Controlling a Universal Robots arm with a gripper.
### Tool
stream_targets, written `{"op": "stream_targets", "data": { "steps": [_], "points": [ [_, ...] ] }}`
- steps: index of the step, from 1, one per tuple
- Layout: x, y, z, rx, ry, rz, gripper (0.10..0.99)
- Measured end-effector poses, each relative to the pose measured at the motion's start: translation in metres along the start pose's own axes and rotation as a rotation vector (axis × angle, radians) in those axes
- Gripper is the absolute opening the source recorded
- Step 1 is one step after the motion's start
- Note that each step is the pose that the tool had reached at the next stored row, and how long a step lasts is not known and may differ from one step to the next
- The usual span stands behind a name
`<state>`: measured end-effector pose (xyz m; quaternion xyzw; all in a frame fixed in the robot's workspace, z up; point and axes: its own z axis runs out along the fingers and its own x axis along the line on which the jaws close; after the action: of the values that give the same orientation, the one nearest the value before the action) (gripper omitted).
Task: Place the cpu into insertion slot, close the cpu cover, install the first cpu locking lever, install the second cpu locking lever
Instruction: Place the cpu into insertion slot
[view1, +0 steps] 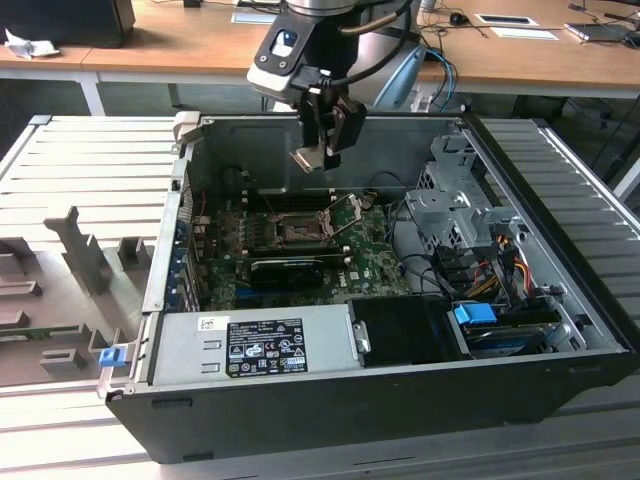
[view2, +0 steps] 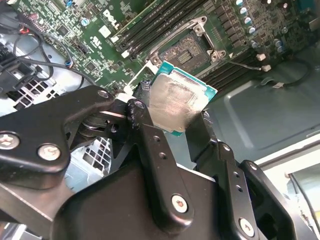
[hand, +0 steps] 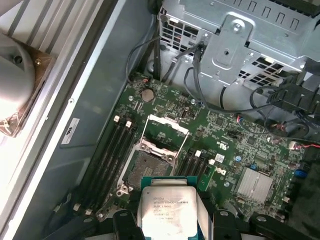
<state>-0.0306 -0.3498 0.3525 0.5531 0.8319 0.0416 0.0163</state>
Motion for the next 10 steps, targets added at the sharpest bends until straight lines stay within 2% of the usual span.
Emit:
{"op": "stream_targets", "data": {
  "steps": [8,10],
  "points": [
    [0.0000,0.0000,0.0003,-0.001,-0.0055,0.063,0.529],
    [0.0000,0.0000,0.0006,-0.002,-0.0081,0.093,0.529]
  ]
}}
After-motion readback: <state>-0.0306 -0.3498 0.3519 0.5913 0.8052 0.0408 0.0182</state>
